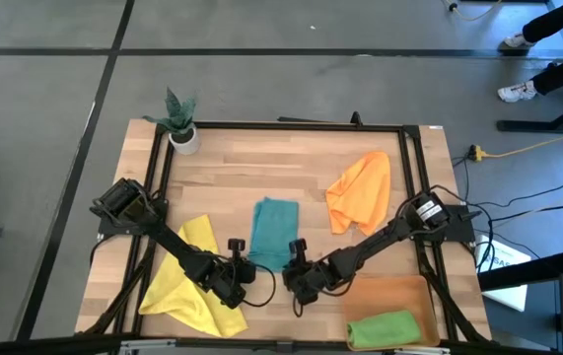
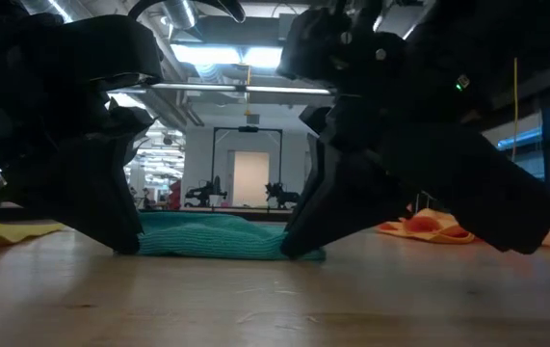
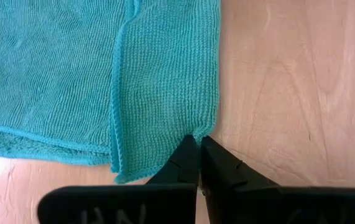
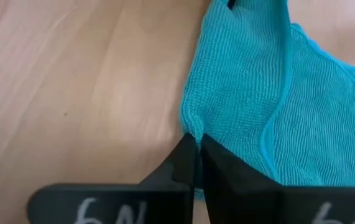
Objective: Roll microfiber towels into tight, uniform cylinder then place into a basket
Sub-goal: Roll the blue microfiber towel
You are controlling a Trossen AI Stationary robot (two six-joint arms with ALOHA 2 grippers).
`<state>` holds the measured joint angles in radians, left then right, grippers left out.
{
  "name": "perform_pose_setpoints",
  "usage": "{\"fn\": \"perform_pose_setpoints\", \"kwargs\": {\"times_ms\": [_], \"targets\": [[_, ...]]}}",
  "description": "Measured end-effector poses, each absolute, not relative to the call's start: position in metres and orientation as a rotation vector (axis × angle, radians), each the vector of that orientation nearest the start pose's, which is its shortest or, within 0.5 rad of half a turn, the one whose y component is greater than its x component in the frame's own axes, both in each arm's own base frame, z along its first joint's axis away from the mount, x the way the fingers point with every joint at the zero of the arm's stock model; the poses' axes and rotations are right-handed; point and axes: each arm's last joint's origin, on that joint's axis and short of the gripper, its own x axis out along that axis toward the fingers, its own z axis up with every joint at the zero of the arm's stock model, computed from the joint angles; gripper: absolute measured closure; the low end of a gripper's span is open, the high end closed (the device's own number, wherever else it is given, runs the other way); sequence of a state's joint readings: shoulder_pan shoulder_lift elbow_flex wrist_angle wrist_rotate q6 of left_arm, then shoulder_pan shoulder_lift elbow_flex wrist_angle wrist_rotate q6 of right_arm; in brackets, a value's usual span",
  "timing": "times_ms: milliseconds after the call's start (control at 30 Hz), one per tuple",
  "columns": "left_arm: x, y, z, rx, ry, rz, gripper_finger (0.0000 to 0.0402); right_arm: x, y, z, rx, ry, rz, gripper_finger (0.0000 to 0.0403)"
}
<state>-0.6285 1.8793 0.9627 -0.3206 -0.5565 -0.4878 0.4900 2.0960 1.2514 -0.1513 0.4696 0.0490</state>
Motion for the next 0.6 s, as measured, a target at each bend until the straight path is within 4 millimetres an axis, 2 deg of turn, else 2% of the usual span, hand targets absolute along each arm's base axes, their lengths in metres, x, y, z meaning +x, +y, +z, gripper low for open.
{"fn": "perform_pose_setpoints", "kwargs": {"times_ms": [300,600], "targets": [[0.273,-0.18,0.111,0.231,0.987,0.19,0.0401,0.369,0.182,0.11,-0.295,0.889,-0.008,0.0394],[0.268,-0.182,0.123,0.189,0.98,0.162,0.0401,0.373,0.187,0.116,-0.239,0.882,0.018,0.0394]]}}
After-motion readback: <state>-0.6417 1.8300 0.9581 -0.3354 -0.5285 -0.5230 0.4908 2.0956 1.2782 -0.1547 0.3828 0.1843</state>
